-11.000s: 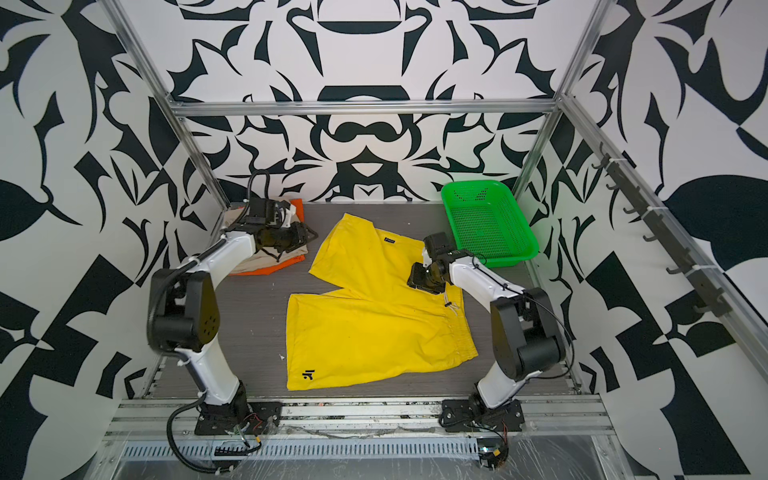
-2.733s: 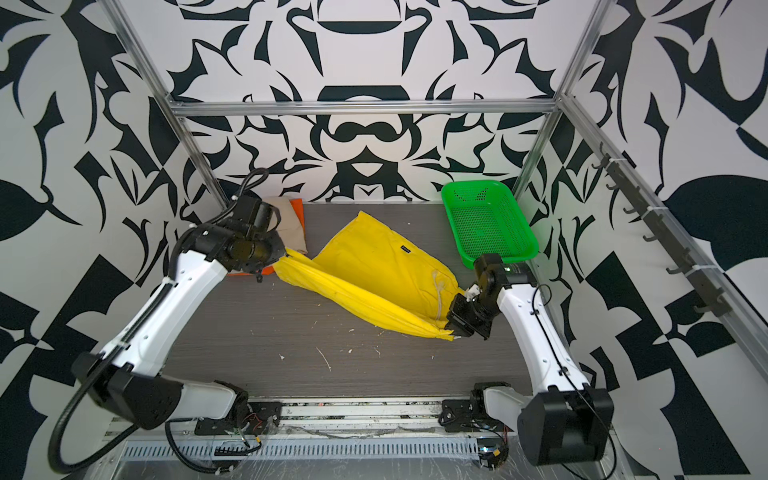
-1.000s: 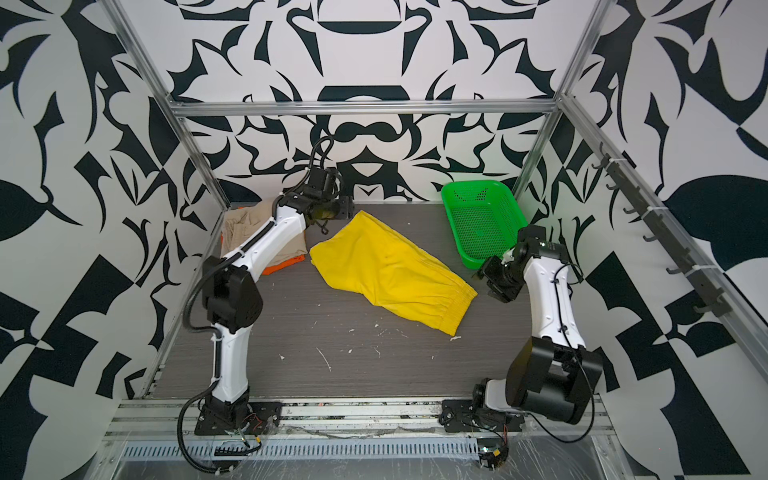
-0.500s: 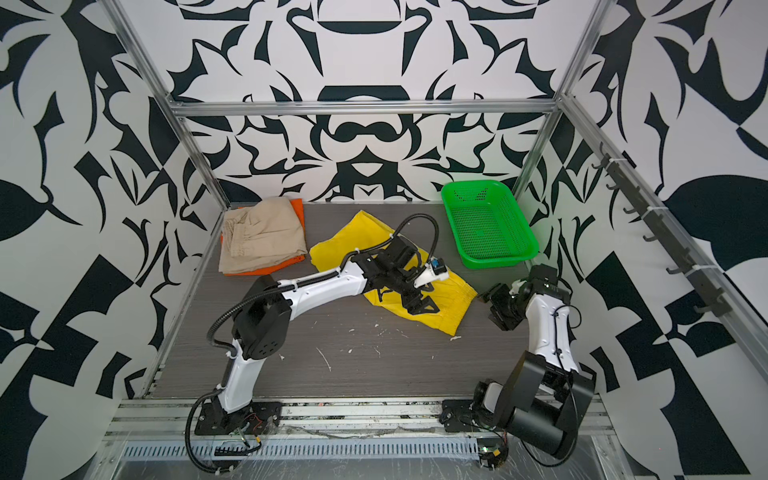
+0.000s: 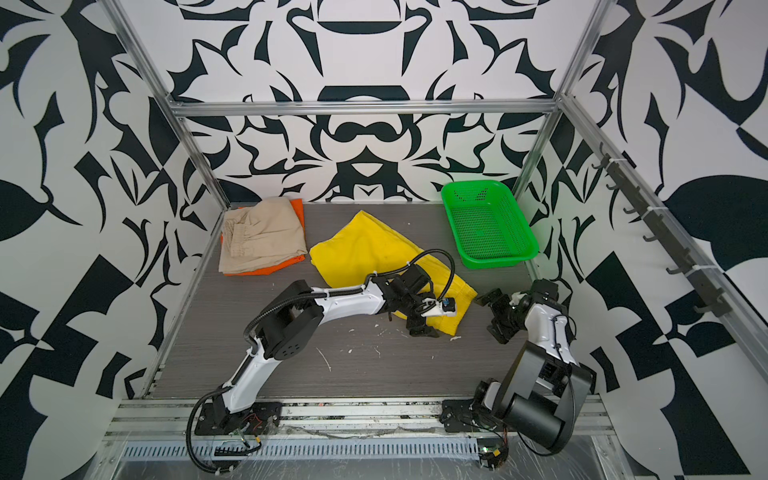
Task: Fold and stack the shorts
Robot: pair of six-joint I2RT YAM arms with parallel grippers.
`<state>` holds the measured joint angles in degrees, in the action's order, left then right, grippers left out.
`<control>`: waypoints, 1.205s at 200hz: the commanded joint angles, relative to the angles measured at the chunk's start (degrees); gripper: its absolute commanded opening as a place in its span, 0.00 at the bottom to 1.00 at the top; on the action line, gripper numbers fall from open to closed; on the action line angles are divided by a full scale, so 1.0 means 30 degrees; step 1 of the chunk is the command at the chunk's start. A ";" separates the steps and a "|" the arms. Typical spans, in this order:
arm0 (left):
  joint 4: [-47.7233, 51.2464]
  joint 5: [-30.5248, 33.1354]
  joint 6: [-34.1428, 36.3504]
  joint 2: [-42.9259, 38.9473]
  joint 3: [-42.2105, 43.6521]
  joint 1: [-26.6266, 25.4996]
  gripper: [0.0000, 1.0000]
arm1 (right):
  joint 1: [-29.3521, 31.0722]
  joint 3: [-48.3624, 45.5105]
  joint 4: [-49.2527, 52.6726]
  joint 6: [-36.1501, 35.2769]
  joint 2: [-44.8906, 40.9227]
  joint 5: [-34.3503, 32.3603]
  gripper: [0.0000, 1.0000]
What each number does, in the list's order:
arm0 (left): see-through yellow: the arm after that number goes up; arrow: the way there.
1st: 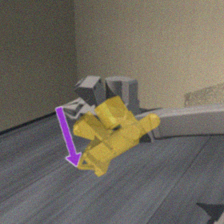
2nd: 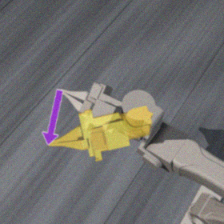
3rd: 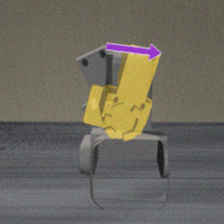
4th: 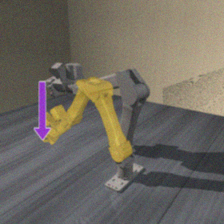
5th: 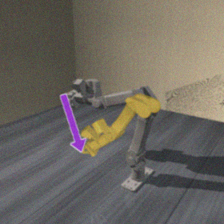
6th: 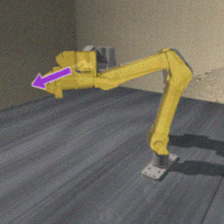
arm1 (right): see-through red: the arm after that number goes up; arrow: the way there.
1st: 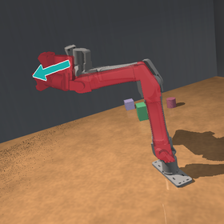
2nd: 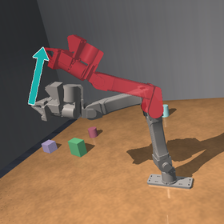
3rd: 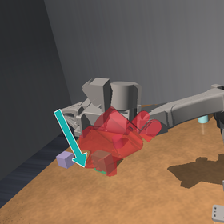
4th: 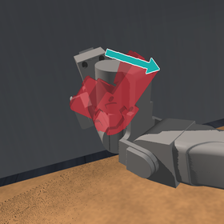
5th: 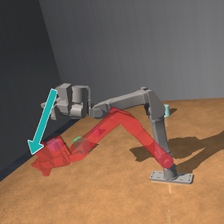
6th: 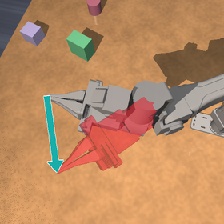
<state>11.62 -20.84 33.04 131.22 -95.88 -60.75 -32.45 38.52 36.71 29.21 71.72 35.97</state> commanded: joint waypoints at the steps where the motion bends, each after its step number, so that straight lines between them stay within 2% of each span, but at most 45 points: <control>1: -0.1872 0.2227 0.0320 0.0541 0.0672 -0.0197 0.64 | -0.0054 -0.0218 -0.0439 -0.0214 -0.0363 0.0899 0.91; 16: -0.2504 0.2319 -0.0154 0.0320 0.1027 -0.0194 0.45 | -0.0053 -0.0496 -0.0626 -0.0131 -0.0470 0.1465 0.92; 51: -0.4268 0.0425 -0.3493 -0.0889 0.1634 0.0065 0.26 | 0.0230 -0.1596 -0.1726 0.1096 -0.0251 0.4217 0.91; 73: -0.5708 -0.0345 -0.4554 -0.1569 0.2405 0.0096 0.24 | 0.0720 -0.2545 -0.3431 0.2720 -0.0490 0.5475 0.91; 105: -0.6907 -0.0978 -0.5751 -0.2095 0.3016 0.0116 0.22 | 0.2176 -0.3185 -0.5556 0.4438 0.0067 0.5567 0.91; 123: -0.7872 -0.1366 -0.6517 -0.2420 0.3448 0.0123 0.22 | 0.3056 -0.3338 -0.6593 0.5164 0.0688 0.5588 0.87; 136: -0.8032 -0.1780 -0.6913 -0.2561 0.3481 0.0104 0.22 | 0.3287 -0.3342 -0.7121 0.5485 0.0733 0.5459 0.80; 142: -0.8016 -0.1848 -0.7044 -0.2645 0.3481 0.0097 0.23 | 0.3312 -0.3190 -0.7074 0.5527 0.0636 0.5426 0.71; 149: -0.8025 -0.1687 -0.7230 -0.2813 0.3534 0.0094 0.27 | 0.3316 -0.2878 -0.6644 0.5372 0.0404 0.5338 0.56; 158: -0.8158 -0.0971 -0.7923 -0.3152 0.3751 0.0179 0.36 | 0.3318 -0.2158 -0.5096 0.4543 -0.0031 0.4880 0.39; 178: -0.8310 -0.0646 -1.0611 -0.4181 0.4093 0.1249 0.56 | 0.3425 0.0291 0.0278 0.1405 -0.1073 0.2535 0.20; 200: -0.7662 -0.0965 -1.3530 -0.5679 0.4452 0.2997 0.65 | 0.3520 0.2474 0.4563 -0.1057 -0.1550 0.0606 0.10; 212: -0.6853 -0.0150 -1.4636 -0.6474 0.4642 0.3883 0.66 | 0.3630 0.3579 0.6519 -0.2088 -0.1554 -0.0382 0.08; 241: -0.2414 0.1677 -1.7085 -0.7407 0.4044 0.6378 0.66 | 0.3696 0.6336 1.0155 -0.4149 -0.1613 -0.2979 0.05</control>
<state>-6.92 -20.93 -8.01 111.66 -82.89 -46.68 -21.65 51.11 51.64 25.76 67.83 35.70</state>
